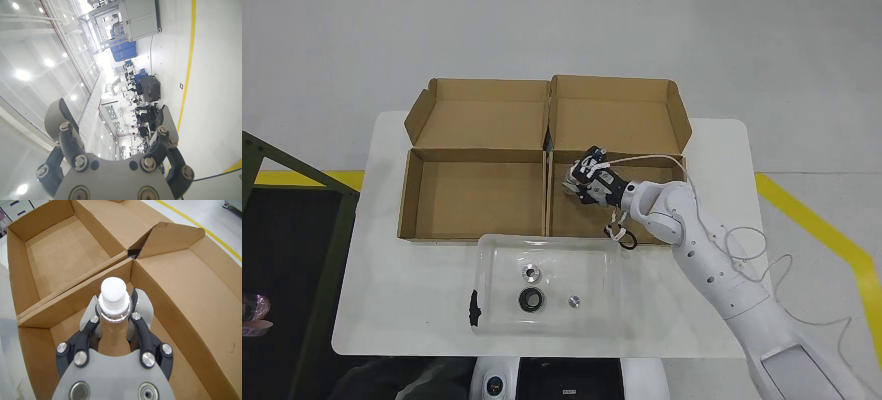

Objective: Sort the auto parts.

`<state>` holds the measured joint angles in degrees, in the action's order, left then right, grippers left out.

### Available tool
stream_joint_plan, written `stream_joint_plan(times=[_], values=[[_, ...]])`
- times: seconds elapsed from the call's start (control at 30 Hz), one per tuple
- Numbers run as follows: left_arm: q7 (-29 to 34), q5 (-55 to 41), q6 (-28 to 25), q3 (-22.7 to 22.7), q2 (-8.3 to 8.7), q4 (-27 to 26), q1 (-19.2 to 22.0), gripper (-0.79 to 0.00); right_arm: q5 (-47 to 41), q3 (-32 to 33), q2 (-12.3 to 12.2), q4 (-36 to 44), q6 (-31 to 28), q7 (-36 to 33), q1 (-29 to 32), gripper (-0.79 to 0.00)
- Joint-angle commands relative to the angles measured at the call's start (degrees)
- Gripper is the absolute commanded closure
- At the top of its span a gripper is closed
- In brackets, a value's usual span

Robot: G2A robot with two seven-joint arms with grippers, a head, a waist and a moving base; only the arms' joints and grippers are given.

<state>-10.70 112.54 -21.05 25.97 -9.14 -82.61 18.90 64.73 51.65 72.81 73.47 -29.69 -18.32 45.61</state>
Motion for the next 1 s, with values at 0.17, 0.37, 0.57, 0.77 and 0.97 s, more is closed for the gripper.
stream_joint_plan(times=[0.17, 0.37, 0.57, 0.77, 0.97], values=[[0.0, 0.0, 0.0, 0.0, 0.0, 0.0, 0.0, -0.785, 1.5, 2.07, -0.58, 4.98, -0.61, 0.14, 1.12, -0.739], [0.0, 0.0, 0.0, 0.0, 0.0, 0.0, 0.0, -0.785, 2.96, 5.04, -1.65, 12.92, -2.21, -1.37, 4.03, -0.785], [0.0, 0.0, 0.0, 0.0, 0.0, 0.0, 0.0, -0.785, 3.61, 6.92, -2.38, 19.94, -3.5, -3.34, 6.66, -0.785], [0.0, 0.0, 0.0, 0.0, 0.0, 0.0, 0.0, -0.785, 4.0, 8.13, -2.96, 24.86, -4.75, -4.91, 9.31, -0.785], [0.0, 0.0, 0.0, 0.0, 0.0, 0.0, 0.0, -0.785, 4.37, 8.56, -3.64, 29.46, -7.59, -7.1, 12.69, -0.785]])
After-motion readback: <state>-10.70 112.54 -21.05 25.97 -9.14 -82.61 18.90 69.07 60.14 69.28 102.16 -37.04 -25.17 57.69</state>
